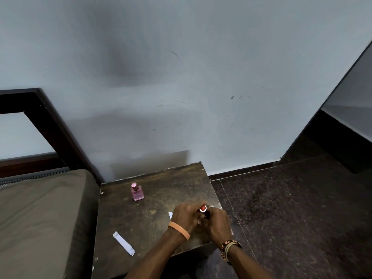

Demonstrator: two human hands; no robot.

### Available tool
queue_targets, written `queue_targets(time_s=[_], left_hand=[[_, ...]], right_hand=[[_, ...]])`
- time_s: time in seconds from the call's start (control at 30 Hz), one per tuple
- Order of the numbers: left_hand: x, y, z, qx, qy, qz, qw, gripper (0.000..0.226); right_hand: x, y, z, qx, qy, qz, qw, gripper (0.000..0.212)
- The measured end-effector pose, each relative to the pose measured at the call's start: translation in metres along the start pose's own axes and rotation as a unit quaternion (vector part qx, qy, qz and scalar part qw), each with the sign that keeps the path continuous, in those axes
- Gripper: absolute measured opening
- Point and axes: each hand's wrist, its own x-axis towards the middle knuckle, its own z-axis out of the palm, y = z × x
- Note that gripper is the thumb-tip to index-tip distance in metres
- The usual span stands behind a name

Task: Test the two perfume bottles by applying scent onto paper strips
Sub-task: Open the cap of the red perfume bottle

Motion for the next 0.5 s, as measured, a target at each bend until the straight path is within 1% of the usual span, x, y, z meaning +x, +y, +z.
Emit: queue_targets(time_s=[0.13,0.23,0.33,0.43,0.5], left_hand=[[-0.002,0.002,0.002,0.002,0.036,-0.008,0.999,0.03],[-0.003,0.002,0.003,-0.004,0.034,-0.039,0.999,0.03],[-0.002,0.004,0.001,-0.019,0.017,-0.047,0.999,0.032],[0.005,0.0,0.001,0.017,-0.052,0.012,0.998,0.047],[0.009,-0.005,0.0,0.026,-0.066,0.042,0.997,0.048]], right_hand=[[0.0,0.0,-0.001,-0.019,0.006,-0.012,1.0,0.007],[0.001,0.001,0.0,-0.007,0.008,-0.011,1.0,0.009],[0.0,0.0,0.0,-0.017,0.008,-0.01,1.0,0.008],[0.002,0.0,0.001,-0.011,0.014,-0.001,1.0,0.006],[0.002,0.0,0.001,-0.005,0.013,0.011,1.0,0.008]])
